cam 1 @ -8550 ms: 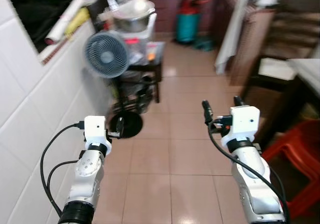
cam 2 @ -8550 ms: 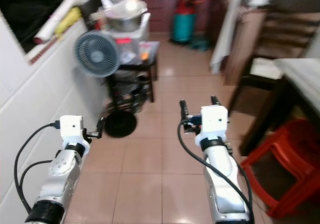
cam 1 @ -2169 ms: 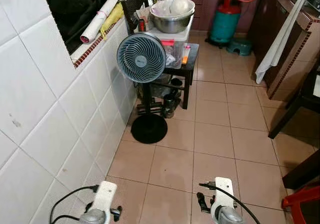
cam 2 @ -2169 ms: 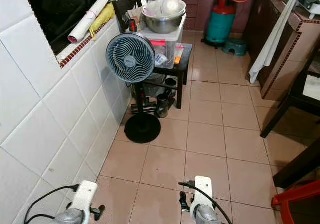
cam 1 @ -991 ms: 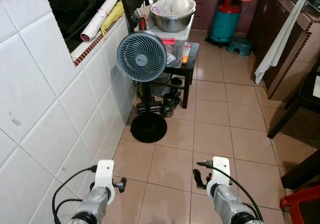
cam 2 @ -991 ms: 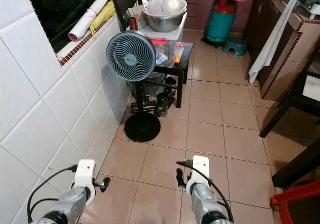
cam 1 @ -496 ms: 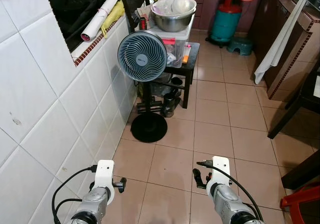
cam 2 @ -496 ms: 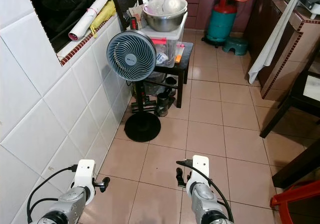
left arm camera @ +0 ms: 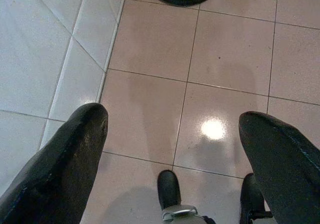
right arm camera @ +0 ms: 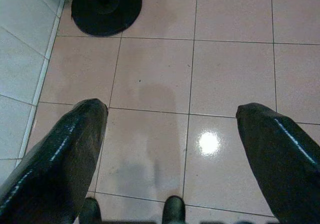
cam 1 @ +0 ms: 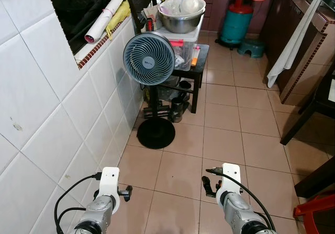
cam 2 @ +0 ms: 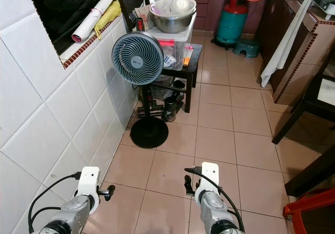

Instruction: Setting the table

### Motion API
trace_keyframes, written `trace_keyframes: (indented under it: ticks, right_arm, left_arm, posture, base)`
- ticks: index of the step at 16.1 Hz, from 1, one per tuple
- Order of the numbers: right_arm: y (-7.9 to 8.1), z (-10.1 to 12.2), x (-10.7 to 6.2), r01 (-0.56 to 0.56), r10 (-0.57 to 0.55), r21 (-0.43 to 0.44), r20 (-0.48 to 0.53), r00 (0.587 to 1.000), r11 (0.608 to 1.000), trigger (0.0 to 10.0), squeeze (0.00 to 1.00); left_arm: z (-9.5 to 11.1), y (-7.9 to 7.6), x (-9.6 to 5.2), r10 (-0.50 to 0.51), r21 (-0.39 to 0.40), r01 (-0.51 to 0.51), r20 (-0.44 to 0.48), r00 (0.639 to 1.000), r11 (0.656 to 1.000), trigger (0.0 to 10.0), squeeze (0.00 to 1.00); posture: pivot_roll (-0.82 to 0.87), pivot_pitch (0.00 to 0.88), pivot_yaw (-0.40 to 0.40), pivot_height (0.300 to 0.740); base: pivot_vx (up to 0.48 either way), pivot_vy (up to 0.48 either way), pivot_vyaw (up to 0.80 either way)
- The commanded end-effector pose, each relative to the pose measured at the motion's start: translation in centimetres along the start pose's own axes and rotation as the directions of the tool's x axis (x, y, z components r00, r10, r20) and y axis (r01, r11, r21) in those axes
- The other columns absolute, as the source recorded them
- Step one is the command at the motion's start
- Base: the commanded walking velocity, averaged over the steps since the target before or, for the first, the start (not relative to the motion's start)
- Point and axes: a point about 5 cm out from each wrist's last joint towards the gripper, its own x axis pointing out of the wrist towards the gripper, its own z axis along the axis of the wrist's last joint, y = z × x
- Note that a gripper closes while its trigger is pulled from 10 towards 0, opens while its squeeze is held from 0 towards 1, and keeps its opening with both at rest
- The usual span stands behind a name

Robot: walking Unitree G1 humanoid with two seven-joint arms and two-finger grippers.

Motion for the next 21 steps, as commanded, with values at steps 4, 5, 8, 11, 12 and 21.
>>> trace_keyframes:
  ticks: [4,5,8,11,12,21]
  right_arm:
    - [-1.0,-1.5,-0.4,0.023,-0.024,-0.018,-0.051,0.998,1.000,10.0,0.00]
    - [-0.9,-1.4,-0.4,0.021,-0.022,-0.020,-0.048,0.999,1.000,10.0,0.00]
    - [-0.6,-1.0,-0.2,0.011,-0.012,-0.029,-0.040,0.999,1.000,10.0,0.00]
    - [-0.4,-1.8,-0.4,0.002,-0.004,-0.039,-0.057,0.998,0.999,10.0,0.00]
    - [-0.4,-2.1,-0.5,-0.002,-0.001,-0.047,-0.067,0.998,0.999,10.0,0.00]
    - [-0.6,-2.7,-0.7,-0.003,-0.003,-0.063,-0.082,0.997,0.998,10.0,0.00]
  left_arm:
    - [-2.8,0.9,-0.6,0.033,0.064,-0.027,-0.088,0.996,0.998,10.0,0.00]
    - [-2.7,1.0,-0.6,0.033,0.065,-0.028,-0.087,0.996,0.997,10.0,0.00]
    - [-2.4,1.2,-0.5,0.036,0.066,-0.031,-0.081,0.996,0.997,10.0,0.00]
    - [-2.6,1.1,-0.6,0.034,0.075,-0.027,-0.090,0.995,0.997,10.0,0.00]
    - [-2.8,1.0,-0.6,0.031,0.079,-0.024,-0.094,0.995,0.997,10.0,0.00]
    - [-2.5,0.8,-0.5,0.011,0.081,-0.004,-0.092,0.996,0.997,10.0,0.00]
  posture:
    - [0.02,0.000,-0.003,0.740]
    - [0.02,0.000,-0.002,0.740]
    - [0.02,0.000,-0.002,0.740]
    - [0.02,0.000,-0.002,0.740]
    - [0.02,0.000,-0.002,0.740]
    - [0.02,0.000,0.001,0.740]
  base:
    - [0.000,0.000,0.00]
    - [0.000,0.000,0.00]
    - [0.000,0.000,0.00]
    - [0.000,0.000,0.00]
    - [0.000,0.000,0.00]
    - [0.000,0.000,0.00]
